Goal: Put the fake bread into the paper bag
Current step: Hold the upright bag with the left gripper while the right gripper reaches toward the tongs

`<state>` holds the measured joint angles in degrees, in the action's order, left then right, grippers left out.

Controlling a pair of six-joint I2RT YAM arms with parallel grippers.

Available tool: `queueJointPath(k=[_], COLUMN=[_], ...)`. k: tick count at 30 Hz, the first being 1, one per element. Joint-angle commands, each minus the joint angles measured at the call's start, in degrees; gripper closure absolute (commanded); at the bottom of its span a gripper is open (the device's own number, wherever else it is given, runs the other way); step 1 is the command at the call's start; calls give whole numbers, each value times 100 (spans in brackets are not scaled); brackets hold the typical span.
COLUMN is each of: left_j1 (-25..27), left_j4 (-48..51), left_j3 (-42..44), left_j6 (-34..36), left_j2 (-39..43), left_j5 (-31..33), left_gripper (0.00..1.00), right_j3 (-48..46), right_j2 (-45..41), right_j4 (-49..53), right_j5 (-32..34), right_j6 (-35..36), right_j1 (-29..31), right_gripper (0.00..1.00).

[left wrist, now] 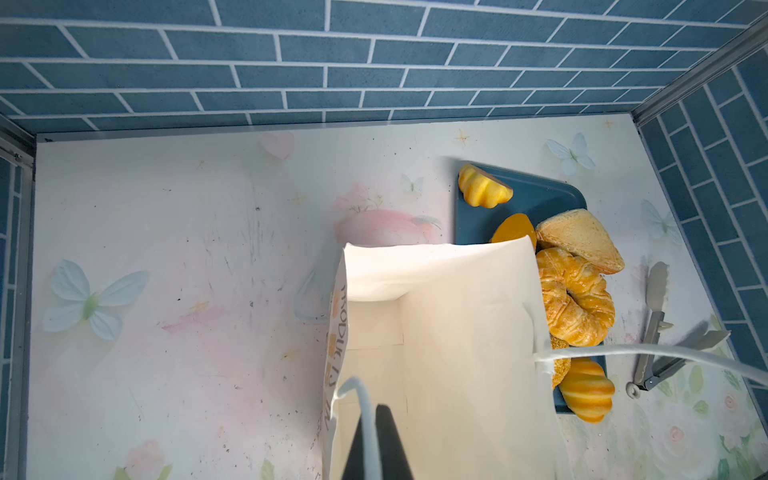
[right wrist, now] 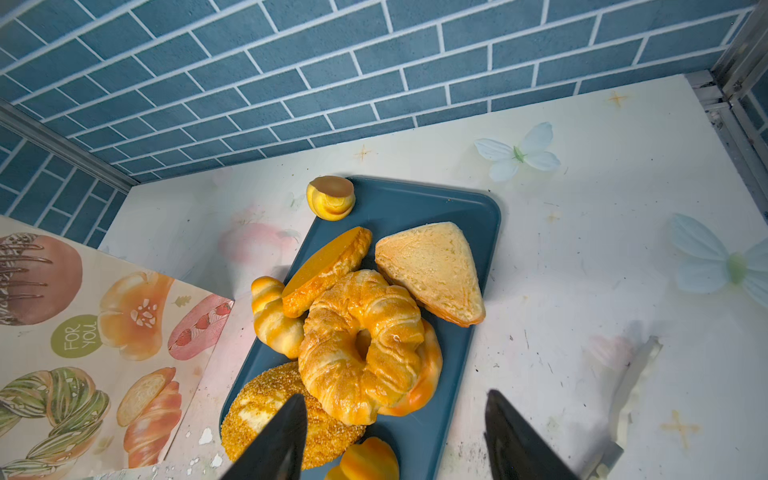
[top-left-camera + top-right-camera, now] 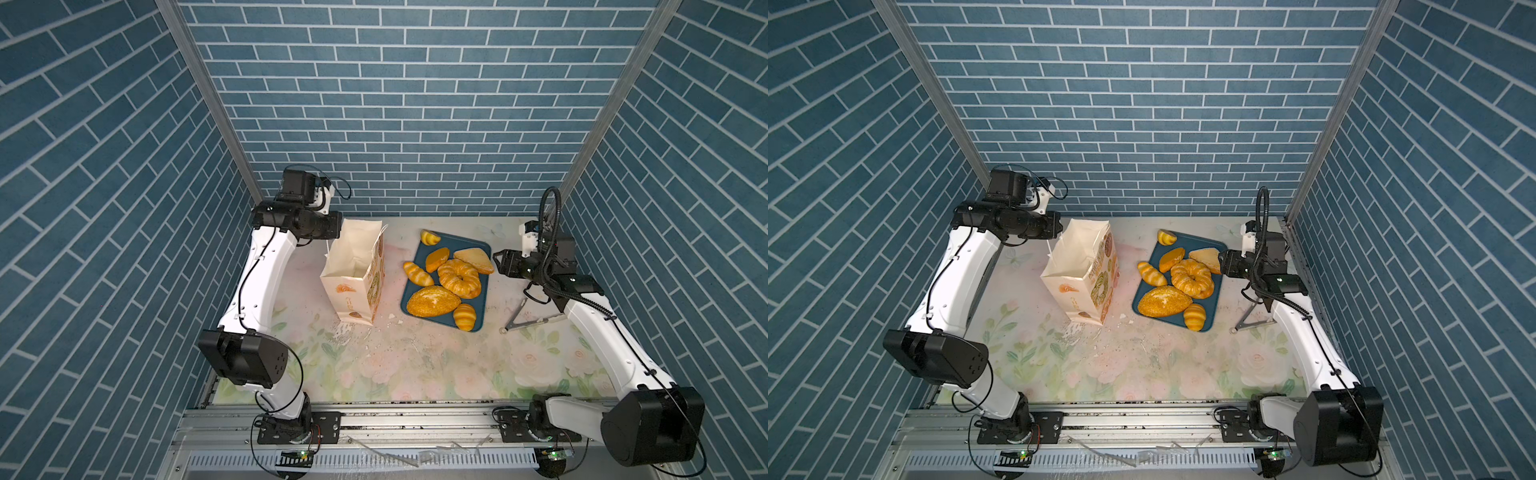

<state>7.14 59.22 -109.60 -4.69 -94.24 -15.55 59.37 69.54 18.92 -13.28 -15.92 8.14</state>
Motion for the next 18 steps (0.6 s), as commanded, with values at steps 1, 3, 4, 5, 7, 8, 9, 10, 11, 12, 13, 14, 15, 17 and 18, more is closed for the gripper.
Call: queueJointPath(k=[1, 3, 4, 5, 7, 8, 9, 10, 11, 12, 13, 14, 15, 17, 18], left_j1=[-77, -98, -123, -152, -207, -237, -271, -300, -309, -309, -309, -318, -334, -391, -440], left_j4=[-80, -189, -267, -349, -488, -543, -584, -611, -633, -653, -678, -711, -770, -998, -1129], left_j3=[198, 346, 451, 548, 742, 815, 895, 968, 1026, 1099, 1189, 1273, 1375, 1647, 1804], left_j6=[-108, -230, -306, -385, -537, -581, -645, -699, -736, -795, -866, -933, -1031, -1230, -1371], left_j2=[174, 277, 346, 412, 562, 617, 670, 720, 760, 794, 839, 875, 943, 1103, 1197], left_j5=[14, 17, 31, 22, 24, 13, -24, -31, -59, -79, -111, -155, -211, -398, -480], left_gripper=[99, 96, 93, 93, 92, 92, 92, 92, 92, 93, 93, 93, 94, 95, 96], right_j3=[145, 243, 296, 325, 360, 387, 420, 434, 454, 468, 480, 501, 537, 611, 640], right_j2=[140, 209, 225, 227, 216, 194, 175, 150, 125, 84, 62, 45, 42, 72, 101], right_j4=[243, 385, 487, 562, 760, 851, 965, 1033, 1075, 1099, 1098, 1109, 1127, 1168, 1197], right_j5=[-9, 51, 109, 163, 292, 326, 328, 279, 239, 190, 124, 96, 60, 6, 8], right_j6=[-249, -367, -436, -495, -626, -670, -718, -744, -776, -772, -776, -787, -790, -775, -772], right_j1=[22, 27, 24, 21, 24, 27, 21, 34, 53, 86, 123, 161, 192, 252, 287], right_gripper=[32, 31, 31, 31, 31, 31, 31, 31, 30, 30, 30, 30, 30, 29, 29])
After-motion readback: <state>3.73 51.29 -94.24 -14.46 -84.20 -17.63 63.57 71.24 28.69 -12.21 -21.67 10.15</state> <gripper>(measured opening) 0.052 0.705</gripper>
